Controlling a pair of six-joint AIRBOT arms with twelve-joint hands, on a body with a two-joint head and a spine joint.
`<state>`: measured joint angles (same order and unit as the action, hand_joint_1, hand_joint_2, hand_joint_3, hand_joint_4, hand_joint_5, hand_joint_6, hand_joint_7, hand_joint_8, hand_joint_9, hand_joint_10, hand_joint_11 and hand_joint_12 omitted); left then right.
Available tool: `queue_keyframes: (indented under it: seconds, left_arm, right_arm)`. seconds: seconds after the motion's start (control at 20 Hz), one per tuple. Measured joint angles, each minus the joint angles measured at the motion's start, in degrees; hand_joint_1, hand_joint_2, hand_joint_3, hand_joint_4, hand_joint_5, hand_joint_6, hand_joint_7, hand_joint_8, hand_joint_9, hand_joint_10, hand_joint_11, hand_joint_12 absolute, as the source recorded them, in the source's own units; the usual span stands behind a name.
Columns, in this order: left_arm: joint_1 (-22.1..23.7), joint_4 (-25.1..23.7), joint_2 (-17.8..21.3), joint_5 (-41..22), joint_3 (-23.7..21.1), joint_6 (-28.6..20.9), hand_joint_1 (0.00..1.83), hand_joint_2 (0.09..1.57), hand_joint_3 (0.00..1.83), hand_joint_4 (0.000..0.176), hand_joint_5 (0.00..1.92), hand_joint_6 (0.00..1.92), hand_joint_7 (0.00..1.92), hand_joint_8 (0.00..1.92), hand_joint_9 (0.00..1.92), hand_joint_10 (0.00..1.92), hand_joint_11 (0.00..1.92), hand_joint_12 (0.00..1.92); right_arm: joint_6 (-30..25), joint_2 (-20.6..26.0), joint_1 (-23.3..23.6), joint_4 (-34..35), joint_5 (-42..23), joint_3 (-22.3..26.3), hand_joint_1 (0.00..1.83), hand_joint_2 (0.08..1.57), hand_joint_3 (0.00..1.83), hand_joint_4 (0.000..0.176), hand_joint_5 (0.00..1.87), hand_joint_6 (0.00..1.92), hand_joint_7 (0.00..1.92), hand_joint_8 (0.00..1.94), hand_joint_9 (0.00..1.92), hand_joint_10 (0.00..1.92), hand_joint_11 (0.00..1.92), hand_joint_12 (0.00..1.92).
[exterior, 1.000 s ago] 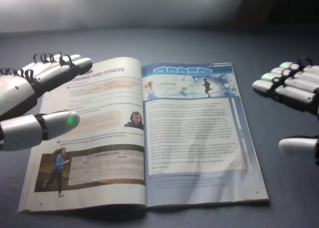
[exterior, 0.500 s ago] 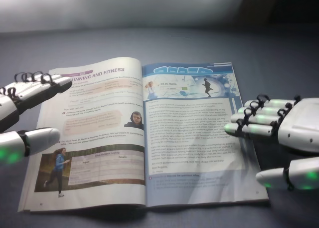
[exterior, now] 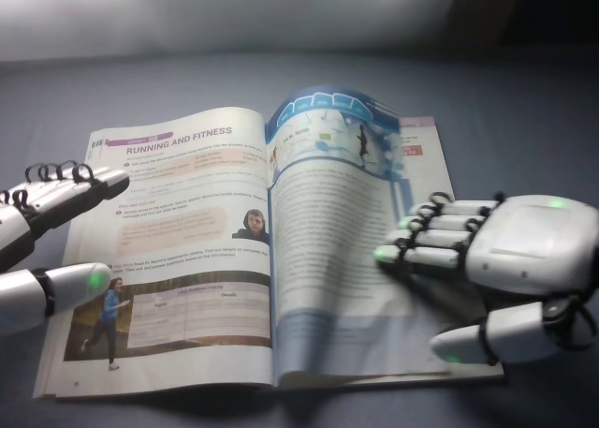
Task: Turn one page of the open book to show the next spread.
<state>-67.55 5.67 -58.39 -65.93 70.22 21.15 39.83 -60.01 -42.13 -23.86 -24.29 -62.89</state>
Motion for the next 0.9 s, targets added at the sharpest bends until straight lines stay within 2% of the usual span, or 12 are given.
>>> queue_keyframes:
  seconds: [0.1, 0.15, 0.25, 0.45, 0.5, 0.55, 0.65, 0.7, 0.75, 0.8, 0.85, 0.9]
  left_arm:
    - [-0.1, 0.4, -0.4, 0.6, 0.0, -0.1, 0.20, 1.37, 0.00, 0.023, 0.03, 0.00, 0.00, 0.00, 0.00, 0.00, 0.00, 0.00]
    - [-0.6, 0.3, -0.5, 0.6, 0.0, -0.2, 0.21, 1.37, 0.00, 0.028, 0.03, 0.00, 0.00, 0.00, 0.00, 0.00, 0.00, 0.00]
    - [-0.9, 1.0, -0.5, 0.4, 0.0, -0.2, 0.23, 1.37, 0.00, 0.010, 0.05, 0.01, 0.00, 0.00, 0.00, 0.00, 0.00, 0.00]
    - [-2.4, 2.3, -0.8, -1.7, 0.4, -1.5, 0.25, 1.38, 0.00, 0.009, 0.06, 0.01, 0.00, 0.00, 0.00, 0.00, 0.00, 0.00]
    - [-2.5, 2.3, -0.8, -2.0, 0.5, -1.6, 0.15, 1.39, 0.01, 0.003, 0.01, 0.00, 0.00, 0.00, 0.00, 0.00, 0.00, 0.00]
    - [-2.5, 2.2, -1.0, -2.2, 0.6, -1.7, 0.03, 1.28, 0.00, 0.000, 0.00, 0.00, 0.00, 0.00, 0.00, 0.00, 0.00, 0.00]
    - [-2.5, 2.4, -1.2, -2.7, 0.8, -1.7, 0.00, 1.17, 0.00, 0.000, 0.00, 0.00, 0.00, 0.00, 0.00, 0.00, 0.00, 0.00]
    - [-2.5, 2.3, -1.2, -2.7, 0.8, -1.7, 0.00, 1.27, 0.01, 0.000, 0.00, 0.00, 0.00, 0.00, 0.00, 0.00, 0.00, 0.00]
    - [-2.5, 2.2, -1.2, -2.8, 0.8, -1.7, 0.00, 1.27, 0.01, 0.000, 0.00, 0.00, 0.00, 0.00, 0.00, 0.00, 0.00, 0.00]
    - [-2.5, 2.3, -1.2, -2.8, 0.9, -1.7, 0.00, 1.27, 0.01, 0.036, 0.00, 0.00, 0.00, 0.00, 0.00, 0.00, 0.00, 0.00]
    - [-2.5, 2.2, -1.4, -3.3, 1.2, -2.3, 0.00, 1.48, 0.03, 0.000, 0.05, 0.01, 0.00, 0.00, 0.00, 0.00, 0.00, 0.00]
    - [-2.5, 2.4, -1.5, -3.5, 1.3, -2.4, 0.00, 1.45, 0.01, 0.000, 0.09, 0.00, 0.05, 0.00, 0.15, 0.01, 0.00, 0.60]
  right_arm:
    - [0.0, -1.9, 1.2, -0.5, -0.3, -0.9, 0.00, 1.24, 0.00, 0.000, 0.00, 0.00, 0.00, 0.00, 0.00, 0.00, 0.00, 0.00]
    - [-0.5, -3.3, 2.0, -1.2, -0.7, -1.7, 0.00, 1.25, 0.00, 0.000, 0.00, 0.00, 0.00, 0.00, 0.00, 0.00, 0.00, 0.00]
    - [-1.2, -5.5, 3.2, -2.2, -1.6, -3.2, 0.00, 1.25, 0.00, 0.000, 0.00, 0.00, 0.00, 0.00, 0.00, 0.00, 0.00, 0.00]
    - [-1.5, -10.1, 6.2, -3.8, -5.0, -5.4, 0.00, 1.24, 0.00, 0.000, 0.00, 0.00, 0.00, 0.00, 0.00, 0.00, 0.00, 0.00]
    - [-1.7, -10.9, 7.2, -4.8, -5.9, -5.6, 0.00, 1.23, 0.00, 0.000, 0.00, 0.00, 0.00, 0.00, 0.00, 0.00, 0.00, 0.00]
    - [-1.7, -11.6, 8.3, -5.4, -6.9, -5.8, 0.00, 1.21, 0.00, 0.000, 0.00, 0.00, 0.00, 0.00, 0.00, 0.00, 0.00, 0.00]
    - [-1.9, -13.0, 10.0, -6.4, -8.3, -6.5, 0.00, 1.24, 0.00, 0.000, 0.00, 0.00, 0.00, 0.00, 0.00, 0.00, 0.00, 0.00]
    - [-1.9, -13.7, 11.0, -6.7, -8.9, -6.8, 0.00, 1.24, 0.00, 0.000, 0.00, 0.00, 0.00, 0.00, 0.00, 0.00, 0.00, 0.00]
    - [-2.2, -14.6, 12.2, -7.4, -9.4, -7.1, 0.00, 1.25, 0.00, 0.000, 0.00, 0.00, 0.00, 0.00, 0.00, 0.00, 0.00, 0.00]
    - [-2.6, -15.1, 13.0, -8.0, -10.2, -7.3, 0.00, 1.25, 0.00, 0.000, 0.00, 0.00, 0.00, 0.00, 0.00, 0.00, 0.00, 0.00]
    - [-3.7, -15.6, 13.9, -9.3, -11.6, -7.4, 0.00, 1.24, 0.00, 0.000, 0.00, 0.00, 0.00, 0.00, 0.00, 0.00, 0.00, 0.00]
    - [-5.2, -16.0, 14.8, -11.1, -13.4, -7.5, 0.00, 1.23, 0.00, 0.000, 0.00, 0.00, 0.00, 0.00, 0.00, 0.00, 0.00, 0.00]
